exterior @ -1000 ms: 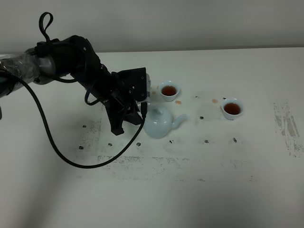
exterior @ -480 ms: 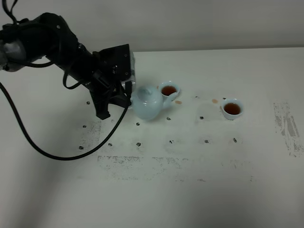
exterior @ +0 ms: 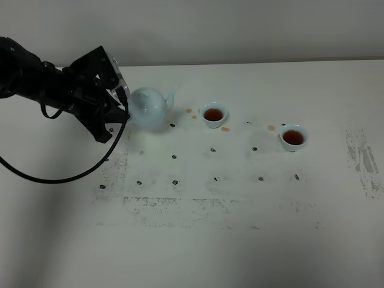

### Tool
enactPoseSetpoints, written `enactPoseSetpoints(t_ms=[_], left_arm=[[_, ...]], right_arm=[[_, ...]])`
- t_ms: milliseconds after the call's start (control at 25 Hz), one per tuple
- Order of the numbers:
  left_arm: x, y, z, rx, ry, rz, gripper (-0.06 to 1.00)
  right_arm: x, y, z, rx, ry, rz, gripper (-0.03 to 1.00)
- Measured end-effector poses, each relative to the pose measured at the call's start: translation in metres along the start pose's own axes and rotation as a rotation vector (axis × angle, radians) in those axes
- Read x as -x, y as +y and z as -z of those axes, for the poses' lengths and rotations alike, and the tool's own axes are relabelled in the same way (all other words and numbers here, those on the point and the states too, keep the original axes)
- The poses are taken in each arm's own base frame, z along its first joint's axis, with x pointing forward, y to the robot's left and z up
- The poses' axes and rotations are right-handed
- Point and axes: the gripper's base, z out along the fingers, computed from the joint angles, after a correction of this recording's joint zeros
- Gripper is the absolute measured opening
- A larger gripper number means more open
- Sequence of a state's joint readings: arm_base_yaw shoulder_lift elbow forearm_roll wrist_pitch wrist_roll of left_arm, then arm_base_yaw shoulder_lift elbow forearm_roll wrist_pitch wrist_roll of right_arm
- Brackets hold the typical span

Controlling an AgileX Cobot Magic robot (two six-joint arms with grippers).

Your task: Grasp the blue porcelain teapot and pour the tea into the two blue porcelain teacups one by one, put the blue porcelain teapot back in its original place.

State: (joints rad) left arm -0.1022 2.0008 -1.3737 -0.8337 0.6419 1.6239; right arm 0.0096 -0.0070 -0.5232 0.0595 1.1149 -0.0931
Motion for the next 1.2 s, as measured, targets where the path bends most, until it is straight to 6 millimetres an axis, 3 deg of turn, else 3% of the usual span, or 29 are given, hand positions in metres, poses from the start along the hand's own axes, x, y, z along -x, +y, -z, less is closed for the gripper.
enactPoseSetpoints(t_ms=[400,880,1200], left_arm=[[-0.022,0.004,-0.042,-0.029,-0.048,0.012,0.0],[-0.02,0.01,-0.045,0.037,-0.055,0.245,0.0],[-0.003,0.01,-0.044,-0.01,0.03,0.277,0.0]], right_arm=[[0.0,0.0,0.0,0.001,0.0,0.0,0.52],[0.0,0.0,0.0,0.001,0.0,0.0,0.52],[0.0,0.0,0.0,0.001,0.0,0.0,0.52]])
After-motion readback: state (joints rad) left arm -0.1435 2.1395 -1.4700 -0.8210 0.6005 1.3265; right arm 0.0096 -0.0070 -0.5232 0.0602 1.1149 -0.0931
